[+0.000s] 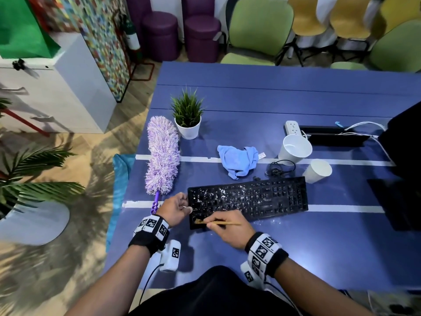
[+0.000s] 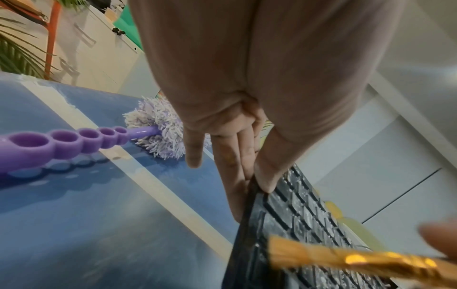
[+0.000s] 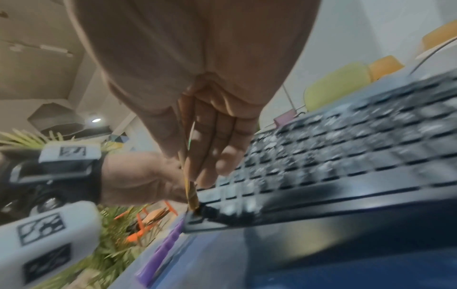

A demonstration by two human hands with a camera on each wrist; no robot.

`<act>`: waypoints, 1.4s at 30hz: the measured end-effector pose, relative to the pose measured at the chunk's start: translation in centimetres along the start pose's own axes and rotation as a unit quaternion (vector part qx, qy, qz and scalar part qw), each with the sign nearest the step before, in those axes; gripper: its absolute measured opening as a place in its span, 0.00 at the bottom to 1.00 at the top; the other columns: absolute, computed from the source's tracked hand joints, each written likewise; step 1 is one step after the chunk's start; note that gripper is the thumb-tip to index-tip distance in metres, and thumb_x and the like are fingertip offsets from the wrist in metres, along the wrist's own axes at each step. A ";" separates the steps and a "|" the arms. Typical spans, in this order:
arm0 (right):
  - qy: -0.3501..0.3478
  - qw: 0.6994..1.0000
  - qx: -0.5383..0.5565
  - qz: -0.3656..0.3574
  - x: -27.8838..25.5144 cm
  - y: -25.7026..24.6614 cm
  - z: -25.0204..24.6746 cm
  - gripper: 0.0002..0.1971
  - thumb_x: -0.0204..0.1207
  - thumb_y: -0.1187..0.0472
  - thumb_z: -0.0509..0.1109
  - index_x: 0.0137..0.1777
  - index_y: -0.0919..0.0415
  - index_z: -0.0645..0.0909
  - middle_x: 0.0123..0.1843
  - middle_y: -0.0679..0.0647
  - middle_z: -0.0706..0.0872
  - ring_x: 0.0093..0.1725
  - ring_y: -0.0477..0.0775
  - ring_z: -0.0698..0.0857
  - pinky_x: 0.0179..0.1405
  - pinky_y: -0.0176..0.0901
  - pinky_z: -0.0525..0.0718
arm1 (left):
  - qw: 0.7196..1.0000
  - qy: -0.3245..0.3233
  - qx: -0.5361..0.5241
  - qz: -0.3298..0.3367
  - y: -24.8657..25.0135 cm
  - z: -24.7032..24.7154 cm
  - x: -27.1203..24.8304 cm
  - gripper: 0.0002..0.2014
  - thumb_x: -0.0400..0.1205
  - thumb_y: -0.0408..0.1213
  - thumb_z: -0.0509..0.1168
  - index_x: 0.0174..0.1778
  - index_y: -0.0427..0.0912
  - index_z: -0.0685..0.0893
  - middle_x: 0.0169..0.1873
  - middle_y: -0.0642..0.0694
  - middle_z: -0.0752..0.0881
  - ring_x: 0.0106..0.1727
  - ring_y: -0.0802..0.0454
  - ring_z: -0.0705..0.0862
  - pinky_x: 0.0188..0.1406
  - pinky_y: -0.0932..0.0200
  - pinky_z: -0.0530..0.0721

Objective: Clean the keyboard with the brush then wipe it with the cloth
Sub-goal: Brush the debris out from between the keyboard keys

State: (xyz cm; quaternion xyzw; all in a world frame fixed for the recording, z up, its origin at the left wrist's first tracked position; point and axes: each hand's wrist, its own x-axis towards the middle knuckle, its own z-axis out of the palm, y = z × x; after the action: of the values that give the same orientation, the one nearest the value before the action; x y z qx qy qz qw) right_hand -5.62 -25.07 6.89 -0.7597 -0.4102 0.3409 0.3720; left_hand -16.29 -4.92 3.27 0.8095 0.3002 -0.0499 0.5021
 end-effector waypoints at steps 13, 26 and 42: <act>0.067 0.997 -0.026 0.038 -2.4 3.0 -1.5 0.06 0.76 0.59 0.70 0.46 0.52 0.89 0.32 0.46 0.88 0.29 0.42 0.81 0.31 0.27 0.78 | 0.999 0.014 -0.038 0.006 0.0 0.7 -0.3 0.13 0.79 0.27 0.67 0.56 0.40 0.73 0.42 0.45 0.83 0.47 0.49 0.86 0.57 0.58 0.82; 0.032 0.995 -0.080 0.059 -1.5 2.5 -0.4 0.07 0.76 0.56 0.68 0.43 0.49 0.88 0.31 0.44 0.87 0.28 0.45 0.82 0.30 0.35 0.81 | 0.999 0.028 -0.029 -0.007 0.3 0.8 -0.4 0.15 0.79 0.31 0.69 0.58 0.45 0.73 0.53 0.43 0.85 0.56 0.49 0.87 0.64 0.53 0.82; 0.121 0.993 0.009 0.007 -0.3 0.8 0.6 0.06 0.76 0.59 0.69 0.46 0.52 0.88 0.34 0.46 0.89 0.30 0.44 0.84 0.32 0.35 0.84 | 0.999 0.028 -0.031 0.006 0.2 0.7 -0.4 0.16 0.77 0.26 0.68 0.49 0.51 0.74 0.41 0.48 0.85 0.43 0.59 0.88 0.57 0.55 0.84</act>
State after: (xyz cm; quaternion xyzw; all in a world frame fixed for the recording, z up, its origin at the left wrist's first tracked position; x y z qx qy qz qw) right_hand -5.97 -25.52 5.97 -0.7949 -0.3533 0.2530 0.4234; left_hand -16.37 -5.78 3.29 0.7965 0.3107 -0.0145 0.5185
